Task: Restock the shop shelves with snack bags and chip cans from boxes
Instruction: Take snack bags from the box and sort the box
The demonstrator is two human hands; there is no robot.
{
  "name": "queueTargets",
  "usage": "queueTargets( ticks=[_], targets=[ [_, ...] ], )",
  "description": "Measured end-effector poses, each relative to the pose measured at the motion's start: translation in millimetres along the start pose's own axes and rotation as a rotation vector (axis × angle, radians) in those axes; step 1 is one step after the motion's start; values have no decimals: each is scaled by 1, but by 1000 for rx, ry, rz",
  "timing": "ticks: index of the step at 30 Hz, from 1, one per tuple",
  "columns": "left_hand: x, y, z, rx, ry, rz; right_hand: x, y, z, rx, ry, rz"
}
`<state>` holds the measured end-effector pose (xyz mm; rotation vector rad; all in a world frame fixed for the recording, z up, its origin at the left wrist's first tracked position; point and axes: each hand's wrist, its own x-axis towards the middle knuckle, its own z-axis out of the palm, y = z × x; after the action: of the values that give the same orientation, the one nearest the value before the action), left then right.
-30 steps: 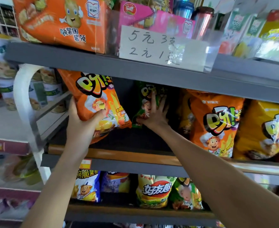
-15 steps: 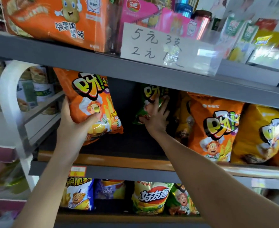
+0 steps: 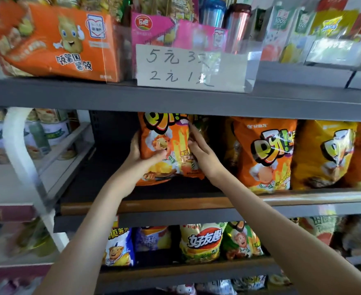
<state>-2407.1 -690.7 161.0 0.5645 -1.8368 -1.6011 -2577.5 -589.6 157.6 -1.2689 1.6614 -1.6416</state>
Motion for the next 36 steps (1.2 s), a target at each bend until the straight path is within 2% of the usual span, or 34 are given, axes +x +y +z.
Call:
queueTargets(
  ticks=[3,5,9,11,15,17,19,21,22,24,28,31,34,36],
  targets=[
    [8,-4,6,170,-117,-46,-10,-5,-12,2,28,-1],
    [14,-7,16,295,-161,-47,-14,-9,-17,-137,20,-65],
    [27,-11,37,415,-216,73,-18,-6,-21,-483,12,-168],
    [36,-14,47,500,-198,65,-20,-5,-22,-573,70,-200],
    [53,-17,66,847,-165,-120,-18,8,-26,-833,203,-149],
    [55,-14,74,882,-126,-98,-17,15,-27,-910,227,-110],
    [54,-17,74,944,-24,30,-17,17,-26,-959,242,-82],
    [51,-26,69,1142,123,296,-16,14,-22,-996,273,-91],
    [51,-32,68,1256,158,428,-15,13,-19,-1014,289,-119],
    [48,-36,66,1366,133,549,-15,12,-16,-1055,265,-157],
    [43,-34,72,1375,70,481,-15,8,-15,-1089,163,-116],
    [34,-24,76,1368,71,420,-16,3,-15,-1098,153,-90],
    [8,-9,76,1325,83,314,-31,-4,-9,-1033,169,-143],
    [-21,0,70,1212,141,271,-50,-11,1,-983,176,-207]
  ],
)
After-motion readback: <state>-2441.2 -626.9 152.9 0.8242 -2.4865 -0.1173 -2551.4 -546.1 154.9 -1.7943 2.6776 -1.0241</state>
